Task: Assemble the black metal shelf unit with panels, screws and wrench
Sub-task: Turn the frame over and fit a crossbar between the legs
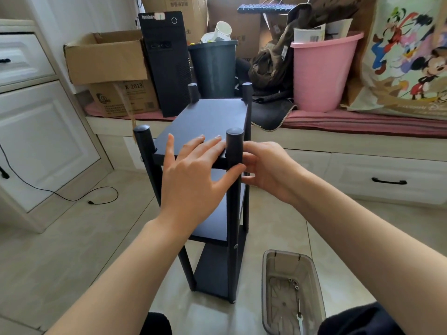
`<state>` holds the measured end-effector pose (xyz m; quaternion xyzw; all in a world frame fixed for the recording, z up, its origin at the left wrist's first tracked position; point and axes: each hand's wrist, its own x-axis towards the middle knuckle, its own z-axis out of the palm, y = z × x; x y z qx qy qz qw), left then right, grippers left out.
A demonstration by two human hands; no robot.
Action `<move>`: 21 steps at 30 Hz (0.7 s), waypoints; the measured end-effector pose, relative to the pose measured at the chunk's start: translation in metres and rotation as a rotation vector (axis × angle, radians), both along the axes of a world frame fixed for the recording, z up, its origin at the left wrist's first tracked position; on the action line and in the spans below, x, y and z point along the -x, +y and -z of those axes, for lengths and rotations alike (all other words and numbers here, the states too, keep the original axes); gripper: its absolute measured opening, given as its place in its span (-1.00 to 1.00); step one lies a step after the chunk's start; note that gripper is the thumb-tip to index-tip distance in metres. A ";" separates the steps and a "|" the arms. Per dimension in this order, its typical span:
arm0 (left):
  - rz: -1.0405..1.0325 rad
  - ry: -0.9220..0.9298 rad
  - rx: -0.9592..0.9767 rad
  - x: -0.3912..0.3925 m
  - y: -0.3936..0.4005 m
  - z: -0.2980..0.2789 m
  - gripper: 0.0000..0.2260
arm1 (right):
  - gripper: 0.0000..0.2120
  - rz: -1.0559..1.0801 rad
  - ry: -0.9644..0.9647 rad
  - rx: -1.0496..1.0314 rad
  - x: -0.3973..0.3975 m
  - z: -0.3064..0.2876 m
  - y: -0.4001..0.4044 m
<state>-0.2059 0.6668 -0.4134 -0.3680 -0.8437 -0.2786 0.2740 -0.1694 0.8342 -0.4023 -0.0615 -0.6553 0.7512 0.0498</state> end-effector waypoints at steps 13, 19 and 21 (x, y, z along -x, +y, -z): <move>-0.003 0.043 -0.087 0.002 0.005 0.010 -0.47 | -0.73 0.036 -0.287 -0.205 -0.032 0.032 0.040; -0.003 0.072 -0.106 0.002 0.007 0.011 -0.51 | -0.76 -0.008 -0.557 -0.419 -0.060 0.099 0.073; 0.003 0.081 -0.118 0.003 0.007 0.013 -0.52 | -0.79 -0.030 -0.663 -0.471 -0.067 0.128 0.078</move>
